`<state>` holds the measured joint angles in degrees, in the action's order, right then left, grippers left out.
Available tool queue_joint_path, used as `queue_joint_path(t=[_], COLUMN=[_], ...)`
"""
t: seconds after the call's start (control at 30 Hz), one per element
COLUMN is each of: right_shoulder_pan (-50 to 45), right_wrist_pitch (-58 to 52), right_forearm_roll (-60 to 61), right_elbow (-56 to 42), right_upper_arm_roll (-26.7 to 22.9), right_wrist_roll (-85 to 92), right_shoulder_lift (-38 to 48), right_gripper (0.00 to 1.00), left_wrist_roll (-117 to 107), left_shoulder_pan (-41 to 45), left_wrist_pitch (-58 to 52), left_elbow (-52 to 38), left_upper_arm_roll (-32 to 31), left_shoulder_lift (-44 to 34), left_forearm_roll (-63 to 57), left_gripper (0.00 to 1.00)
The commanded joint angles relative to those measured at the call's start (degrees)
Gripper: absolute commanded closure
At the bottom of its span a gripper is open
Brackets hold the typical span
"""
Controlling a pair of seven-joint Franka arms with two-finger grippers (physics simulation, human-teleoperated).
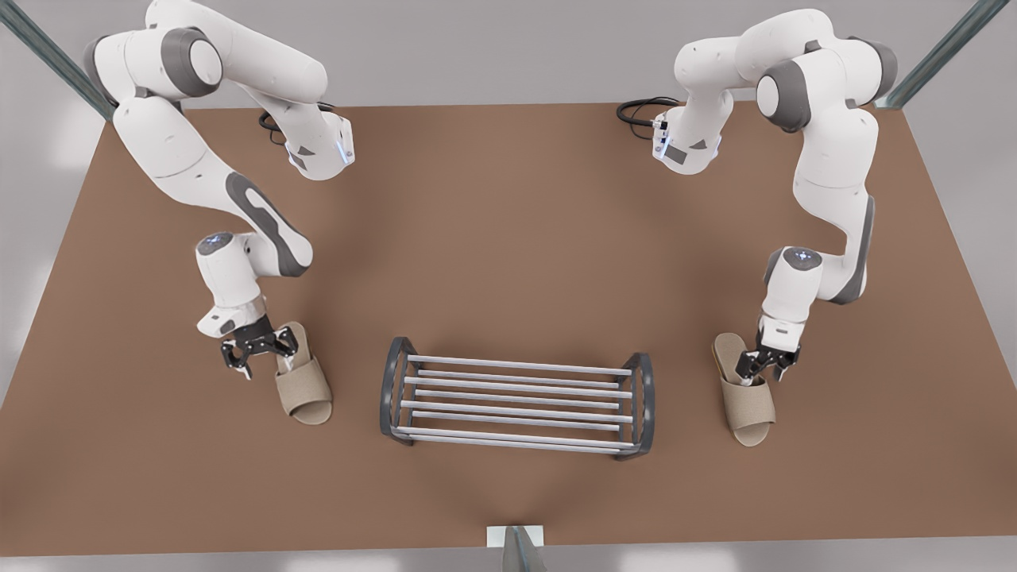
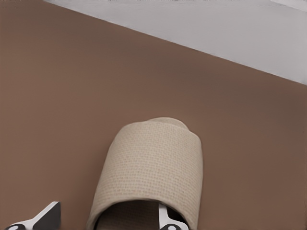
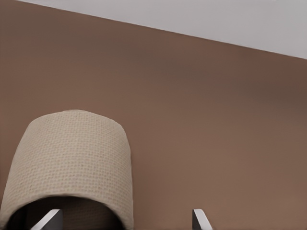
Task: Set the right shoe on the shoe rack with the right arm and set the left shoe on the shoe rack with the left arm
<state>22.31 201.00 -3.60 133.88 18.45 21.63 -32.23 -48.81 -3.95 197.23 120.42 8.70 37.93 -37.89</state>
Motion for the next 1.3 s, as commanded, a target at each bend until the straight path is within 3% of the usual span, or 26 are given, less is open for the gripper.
queue_joint_path(t=[0.0, 0.1, 0.17, 0.23, 0.33, 0.63, 0.97, 1.27], right_shoulder_pan=[-0.1, 0.4, 1.0, 1.0, 1.0, 2.3, 2.7, 1.7], right_wrist_pitch=[-0.1, 0.0, -0.1, -0.1, -0.1, -0.1, -0.1, -0.1], right_forearm_roll=[-0.2, -0.3, -0.6, -0.6, -0.9, -1.3, -1.6, -1.6], right_elbow=[-0.4, -0.4, -0.4, -0.5, -2.9, -4.1, -2.0, -0.7], right_upper_arm_roll=[0.0, 0.0, 0.0, 0.0, -0.6, -0.7, -0.7, 0.2], right_wrist_roll=[1.8, 1.8, 1.8, 1.8, 1.9, 4.2, 5.5, 5.9], right_shoulder_lift=[-0.6, -0.6, -0.1, 0.1, -0.6, -2.5, -1.5, -1.9], right_gripper=[0.00, 0.00, 0.00, 0.00, 0.00, 0.00, 0.00, 0.00], left_wrist_roll=[-0.9, -0.9, -0.9, -0.9, -0.9, -0.9, -4.2, -16.5], left_shoulder_pan=[-0.1, -0.1, -0.1, -0.1, 0.0, -0.3, 0.0, -0.2], left_wrist_pitch=[0.3, 1.4, 1.4, 1.4, 1.4, 1.4, -4.7, -37.4], left_elbow=[-0.2, -0.2, -0.2, -0.2, -0.3, -0.6, -1.2, -6.8], left_upper_arm_roll=[0.0, 0.0, 0.1, 0.1, 0.4, 0.4, -0.4, -16.8], left_shoulder_lift=[0.0, 0.6, 0.6, 0.6, 0.2, 0.2, -4.9, -19.5], left_forearm_roll=[0.0, 0.0, 0.0, 0.0, 0.0, 0.2, 0.4, 0.4], left_gripper=[0.01, 0.04, 0.10, 0.18, 0.38, 0.68, 0.75, 0.75])
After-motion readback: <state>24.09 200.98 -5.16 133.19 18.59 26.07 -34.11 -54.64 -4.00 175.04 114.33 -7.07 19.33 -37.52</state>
